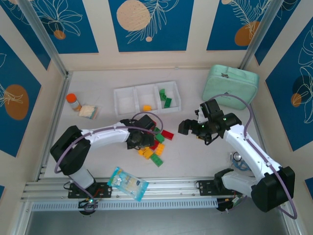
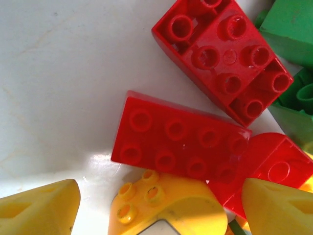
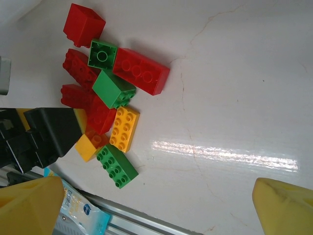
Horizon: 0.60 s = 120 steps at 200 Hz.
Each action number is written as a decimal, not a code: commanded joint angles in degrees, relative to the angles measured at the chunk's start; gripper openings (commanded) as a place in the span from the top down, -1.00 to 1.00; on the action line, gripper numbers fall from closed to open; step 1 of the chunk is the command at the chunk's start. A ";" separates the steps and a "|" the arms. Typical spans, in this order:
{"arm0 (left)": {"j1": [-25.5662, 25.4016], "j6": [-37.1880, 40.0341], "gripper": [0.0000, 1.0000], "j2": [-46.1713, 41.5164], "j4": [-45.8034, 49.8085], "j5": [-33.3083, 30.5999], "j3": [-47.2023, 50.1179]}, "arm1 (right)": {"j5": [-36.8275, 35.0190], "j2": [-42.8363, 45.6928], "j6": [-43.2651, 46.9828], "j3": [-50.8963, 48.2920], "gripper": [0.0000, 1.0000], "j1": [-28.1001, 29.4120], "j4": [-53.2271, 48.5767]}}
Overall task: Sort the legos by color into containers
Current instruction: Move the lego to the bottom-center of the table.
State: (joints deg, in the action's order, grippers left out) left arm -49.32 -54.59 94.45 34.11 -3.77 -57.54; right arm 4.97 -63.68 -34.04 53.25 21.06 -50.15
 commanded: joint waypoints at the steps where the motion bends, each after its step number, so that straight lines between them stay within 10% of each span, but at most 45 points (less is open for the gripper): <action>1: -0.43 0.02 -0.66 0.95 3.07 0.22 -2.07 | 1.09 -0.56 0.91 0.73 -0.98 -0.21 0.53; 120: -0.38 -3.38 -0.42 -8.12 4.36 0.02 7.94 | 0.86 -0.63 1.00 0.45 -0.98 -0.48 0.12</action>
State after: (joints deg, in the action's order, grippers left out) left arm -49.32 -56.51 89.30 37.04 -3.62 -51.03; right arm 4.95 -64.12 -33.87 53.25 20.95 -48.88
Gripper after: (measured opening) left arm 0.719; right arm 0.991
